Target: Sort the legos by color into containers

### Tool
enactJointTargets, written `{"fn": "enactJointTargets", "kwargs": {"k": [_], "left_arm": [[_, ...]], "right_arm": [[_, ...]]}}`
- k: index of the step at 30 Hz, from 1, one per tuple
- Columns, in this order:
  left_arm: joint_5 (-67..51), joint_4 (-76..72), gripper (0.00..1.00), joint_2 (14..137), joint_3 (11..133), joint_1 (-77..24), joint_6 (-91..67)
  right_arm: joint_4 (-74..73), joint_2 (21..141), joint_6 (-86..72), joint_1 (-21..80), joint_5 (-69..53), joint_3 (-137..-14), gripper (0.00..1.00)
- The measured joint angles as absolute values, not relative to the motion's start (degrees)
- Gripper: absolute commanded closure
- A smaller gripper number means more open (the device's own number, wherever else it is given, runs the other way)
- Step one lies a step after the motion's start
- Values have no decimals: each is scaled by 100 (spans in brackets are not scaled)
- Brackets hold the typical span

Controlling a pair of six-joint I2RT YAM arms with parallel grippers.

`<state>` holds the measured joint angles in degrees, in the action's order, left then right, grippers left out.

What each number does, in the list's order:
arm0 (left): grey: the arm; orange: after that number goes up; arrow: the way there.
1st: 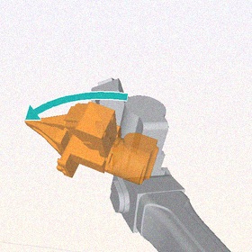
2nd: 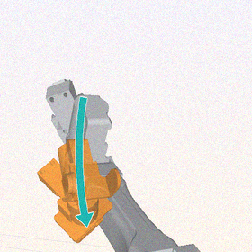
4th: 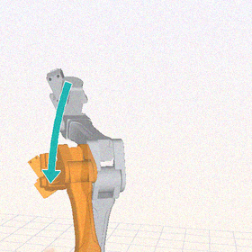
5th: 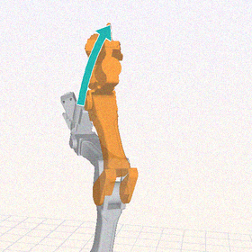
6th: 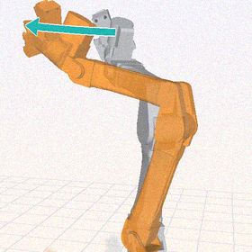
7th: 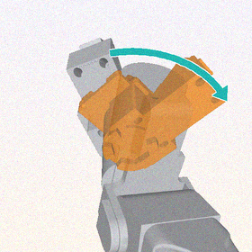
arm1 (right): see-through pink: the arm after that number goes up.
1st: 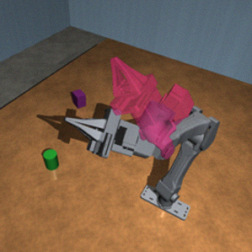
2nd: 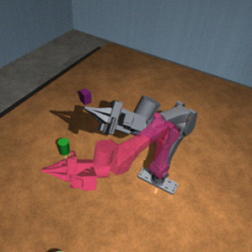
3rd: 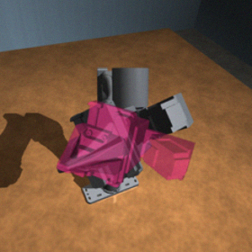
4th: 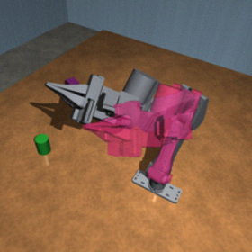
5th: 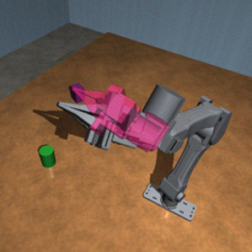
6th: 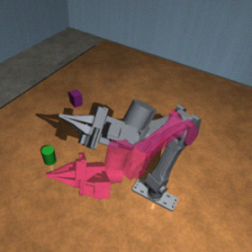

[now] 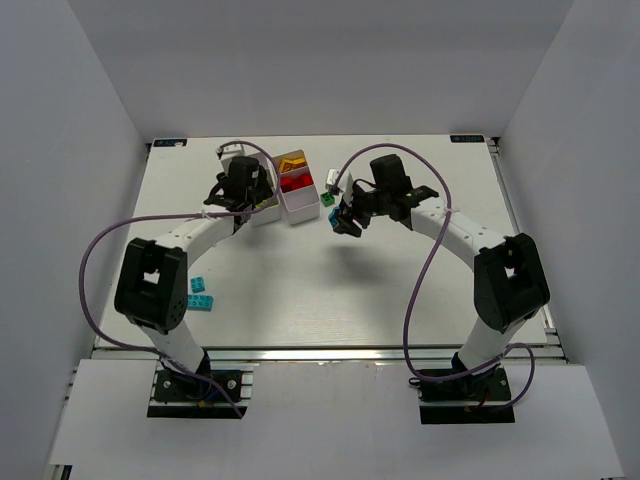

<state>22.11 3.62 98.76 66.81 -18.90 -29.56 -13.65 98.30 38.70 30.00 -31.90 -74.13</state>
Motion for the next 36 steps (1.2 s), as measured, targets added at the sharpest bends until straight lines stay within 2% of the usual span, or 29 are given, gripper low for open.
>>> {"fn": "enactJointTargets", "kwargs": {"k": [3, 4, 6, 10, 17, 25, 33, 34, 36], "left_arm": [[2200, 438, 18, 9345, 6584, -1890, -3048], [2209, 469, 10, 9122, 6528, -1890, -3083], [2235, 513, 6, 8650, 6386, -1890, -3157], [2307, 755, 5, 7627, 5955, -1848, -3382], [2571, 1577, 2, 6152, 4853, -1691, -3844], [3063, 2740, 2, 4886, 4462, -1553, -4145], [3317, 3413, 2, 4348, 4429, -1542, -4313], [3328, 3463, 2, 4344, 4427, -1542, -4327], [3341, 3544, 2, 4351, 4427, -1542, -4355]], "right_arm": [[-1170, 9830, 3846, 3000, -3374, -7397, 100], [-930, 9826, 3791, 3000, -3437, -7330, 100], [-233, 9802, 3559, 3002, -3494, -7037, 100], [956, 9874, 2749, 3116, -2993, -6613, 100], [2637, 10591, 1509, 3524, -1822, -6897, 100], [3911, 11469, 1455, 3730, -1605, -7231, 100], [4497, 11963, 1616, 3723, -1466, -7279, 100], [4525, 11998, 1632, 3723, -1448, -7288, 93], [4589, 12053, 1662, 3726, -1424, -7336, 86]]}}
